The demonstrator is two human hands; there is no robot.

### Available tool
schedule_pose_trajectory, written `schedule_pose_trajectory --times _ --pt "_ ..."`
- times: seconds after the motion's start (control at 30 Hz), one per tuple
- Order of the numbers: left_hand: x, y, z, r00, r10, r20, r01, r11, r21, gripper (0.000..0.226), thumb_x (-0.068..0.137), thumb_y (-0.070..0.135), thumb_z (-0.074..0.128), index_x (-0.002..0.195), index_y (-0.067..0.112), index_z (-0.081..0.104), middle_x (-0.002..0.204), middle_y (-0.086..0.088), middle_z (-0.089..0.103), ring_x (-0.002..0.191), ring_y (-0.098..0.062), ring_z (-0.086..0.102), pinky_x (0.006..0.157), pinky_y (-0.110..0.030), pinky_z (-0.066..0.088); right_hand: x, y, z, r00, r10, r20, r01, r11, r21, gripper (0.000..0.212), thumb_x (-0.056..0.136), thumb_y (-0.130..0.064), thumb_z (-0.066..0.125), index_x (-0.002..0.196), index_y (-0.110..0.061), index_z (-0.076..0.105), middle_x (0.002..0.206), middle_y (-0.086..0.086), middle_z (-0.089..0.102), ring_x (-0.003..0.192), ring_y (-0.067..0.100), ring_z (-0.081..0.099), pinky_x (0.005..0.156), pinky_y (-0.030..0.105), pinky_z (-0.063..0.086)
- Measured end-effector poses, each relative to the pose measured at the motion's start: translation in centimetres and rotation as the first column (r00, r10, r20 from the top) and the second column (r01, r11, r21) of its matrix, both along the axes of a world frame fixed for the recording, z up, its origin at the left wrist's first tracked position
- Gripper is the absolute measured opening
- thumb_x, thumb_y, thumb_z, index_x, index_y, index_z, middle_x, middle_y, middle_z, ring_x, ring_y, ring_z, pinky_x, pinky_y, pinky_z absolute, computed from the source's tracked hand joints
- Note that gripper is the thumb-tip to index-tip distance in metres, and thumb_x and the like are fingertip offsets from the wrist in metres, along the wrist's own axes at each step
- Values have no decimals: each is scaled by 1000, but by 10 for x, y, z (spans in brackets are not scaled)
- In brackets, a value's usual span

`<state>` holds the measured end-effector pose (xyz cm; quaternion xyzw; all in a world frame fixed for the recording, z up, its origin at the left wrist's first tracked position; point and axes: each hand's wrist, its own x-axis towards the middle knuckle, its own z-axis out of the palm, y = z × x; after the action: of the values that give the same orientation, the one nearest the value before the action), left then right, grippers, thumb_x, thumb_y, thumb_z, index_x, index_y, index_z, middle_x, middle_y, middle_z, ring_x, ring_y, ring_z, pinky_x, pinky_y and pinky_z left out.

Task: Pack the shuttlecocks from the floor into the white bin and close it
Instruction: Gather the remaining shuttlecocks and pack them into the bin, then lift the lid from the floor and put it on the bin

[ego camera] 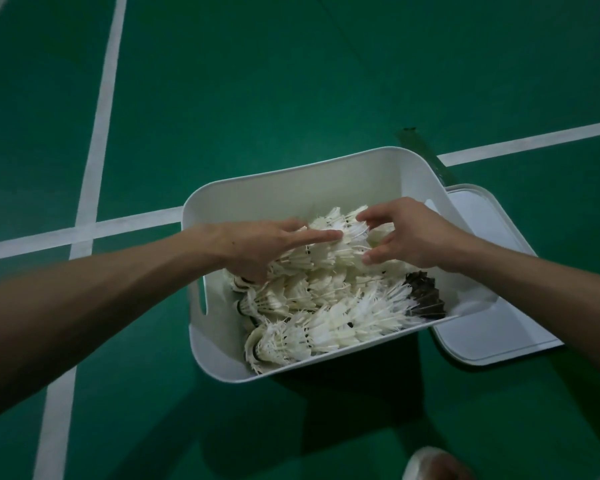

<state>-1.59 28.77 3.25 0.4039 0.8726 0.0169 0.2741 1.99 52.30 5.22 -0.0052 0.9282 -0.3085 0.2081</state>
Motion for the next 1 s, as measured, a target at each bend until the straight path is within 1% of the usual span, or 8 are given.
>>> schedule_pose_trajectory --times 0.23,0.33,0.4,0.5,0.6,0.73,0.87,1.0 --pt "-9 7 -8 999 -3 51 3 1000 2 122 77 7 74 129 68 -18 143 2 25 95 -8 41 60 -17 38 2 -2 -11 999 46 -21 -44 997 70 78 71 -25 84 140 -23 48 135 1 57 107 16 62 91 27 44" --pt "-9 10 -2 996 10 92 -10 1000 3 118 74 20 79 131 67 -12 149 6 15 117 -15 39 85 -29 49 -1 3 -7 998 45 -32 -43 998 53 82 69 -29 84 141 -28 44 131 -3 59 93 10 59 83 25 45" --pt "-10 14 7 991 29 132 -35 999 41 106 75 37 77 133 65 -8 152 8 12 130 -19 30 103 -44 40 -3 8 -1 999 20 -46 -19 999 32 86 65 -37 85 140 -33 44 126 -7 60 91 9 60 79 26 47" --pt "-14 25 21 991 64 118 -79 988 132 89 77 53 65 143 53 4 154 5 12 135 -19 26 108 -46 31 -2 19 9 996 -46 -80 46 999 -1 84 59 -47 85 134 -34 48 119 -10 62 92 10 64 83 32 53" --pt "-23 41 30 997 68 37 -74 978 195 80 80 56 59 147 38 19 153 3 18 134 -17 29 108 -38 30 4 30 16 984 -131 -124 129 991 -23 77 58 -52 83 126 -30 55 117 -9 63 89 9 66 82 34 55" --pt "-33 80 44 994 -24 -103 46 974 223 66 85 55 54 142 25 37 148 -1 32 129 -16 38 101 -25 29 19 42 25 950 -199 -240 201 980 -17 61 66 -47 81 120 -26 61 116 -10 64 81 0 65 76 27 54" --pt "-47 133 61 966 -85 -244 163 933 321 58 88 53 53 134 18 46 139 -4 45 121 -17 45 96 -24 33 34 66 40 877 -280 -390 293 956 -27 54 69 -43 81 116 -23 63 113 -10 63 85 4 64 79 30 56" --pt "-61 187 68 945 -128 -302 239 899 367 49 89 51 54 122 16 56 124 -5 54 109 -19 52 91 -28 42 53 111 30 787 -463 -408 479 875 -69 55 70 -43 80 118 -26 59 117 -8 59 87 8 60 68 23 46"
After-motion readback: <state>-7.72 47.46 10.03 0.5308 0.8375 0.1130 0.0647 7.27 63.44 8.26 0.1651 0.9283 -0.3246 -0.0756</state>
